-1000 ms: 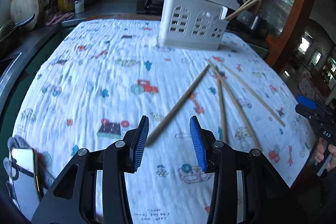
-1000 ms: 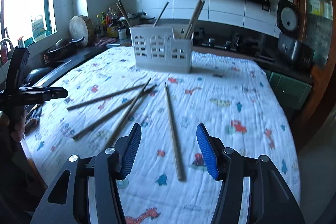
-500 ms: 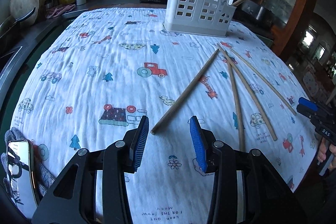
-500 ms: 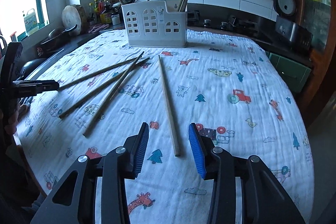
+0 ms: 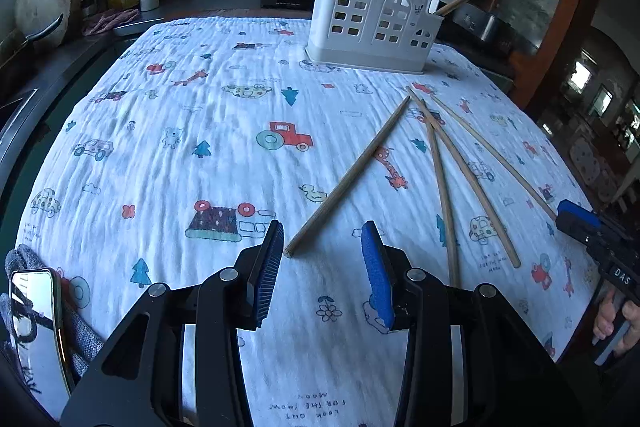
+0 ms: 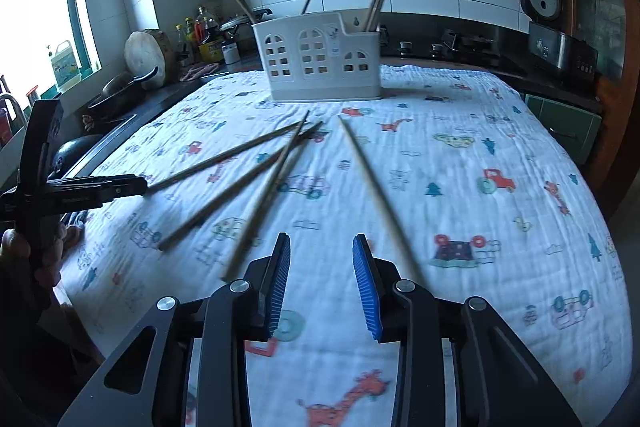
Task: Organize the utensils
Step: 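Move both tools back over the remaining chopsticks on the blanket, then close the right tool on a chopstick while the left tool grasps another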
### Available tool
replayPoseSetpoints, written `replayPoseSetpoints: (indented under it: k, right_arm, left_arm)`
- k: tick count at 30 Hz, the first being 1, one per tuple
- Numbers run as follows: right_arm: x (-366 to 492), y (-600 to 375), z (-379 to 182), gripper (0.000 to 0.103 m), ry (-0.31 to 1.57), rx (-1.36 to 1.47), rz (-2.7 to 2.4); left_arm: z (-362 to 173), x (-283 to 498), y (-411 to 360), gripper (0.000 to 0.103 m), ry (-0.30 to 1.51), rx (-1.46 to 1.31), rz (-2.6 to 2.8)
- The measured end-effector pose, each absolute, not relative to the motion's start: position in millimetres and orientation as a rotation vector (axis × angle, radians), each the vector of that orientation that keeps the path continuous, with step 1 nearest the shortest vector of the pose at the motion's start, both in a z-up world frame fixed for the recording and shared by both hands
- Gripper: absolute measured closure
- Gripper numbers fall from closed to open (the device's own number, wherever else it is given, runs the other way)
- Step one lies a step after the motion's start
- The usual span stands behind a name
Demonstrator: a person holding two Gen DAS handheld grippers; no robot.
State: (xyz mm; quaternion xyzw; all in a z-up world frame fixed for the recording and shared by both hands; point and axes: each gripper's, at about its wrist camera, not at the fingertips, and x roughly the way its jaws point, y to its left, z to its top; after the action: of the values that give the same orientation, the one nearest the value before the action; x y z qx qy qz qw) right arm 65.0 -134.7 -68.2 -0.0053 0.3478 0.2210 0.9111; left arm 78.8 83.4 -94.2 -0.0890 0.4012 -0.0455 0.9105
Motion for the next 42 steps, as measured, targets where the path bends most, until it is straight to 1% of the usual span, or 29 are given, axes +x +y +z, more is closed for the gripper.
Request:
replayPoseSetpoints:
  k: [4,9,14,17,25,28,29,35,38,39,42]
  right_arm:
    - [56.7,-106.9,-67.6,0.073,0.718,-0.007,0.459]
    - [59.0,-79.9,-73.0,0.076,0.739,0.012,0.456]
    - [66.7,-63.4,-83.8,0.084,0.760,-0.013,0.405]
    - [70.3,-60.2,-89.2,0.086,0.779,0.002,0.383]
    - [76.1,-54.6,-96.2,0.088,0.804,-0.008,0.323]
    - [75.9,-53.4,-96.7,0.092,0.800,-0.010,0.301]
    - [76.7,-53.6,-96.7,0.095,0.800,-0.012,0.292]
    - [77.4,-59.1,-96.0,0.096,0.802,0.017,0.297]
    - [76.6,-63.5,-93.9,0.096,0.796,0.035,0.304]
    - [76.0,-65.3,-92.5,0.096,0.792,0.038,0.304]
    - [72.6,-73.6,-84.2,0.096,0.765,0.054,0.311]
  left_arm:
    - [-93.7,77.2,85.6,0.062,0.819,-0.199,-0.114]
    - [-95.8,75.1,86.0,0.062,0.819,-0.202,-0.139]
    - [-96.2,73.1,87.0,0.063,0.815,-0.204,-0.162]
    - [-96.2,73.3,87.4,0.064,0.813,-0.194,-0.167]
    - [-98.3,74.5,93.6,0.064,0.810,-0.197,-0.176]
    - [-100.0,77.3,93.8,0.064,0.816,-0.196,-0.176]
    - [-100.7,78.7,93.3,0.064,0.819,-0.195,-0.174]
    - [-105.0,92.7,86.4,0.064,0.854,-0.172,-0.149]
    - [-105.9,101.9,79.7,0.065,0.869,-0.111,-0.113]
    - [-106.3,104.4,77.9,0.069,0.872,-0.098,-0.117]
    - [-108.1,109.2,74.7,0.073,0.885,-0.077,-0.126]
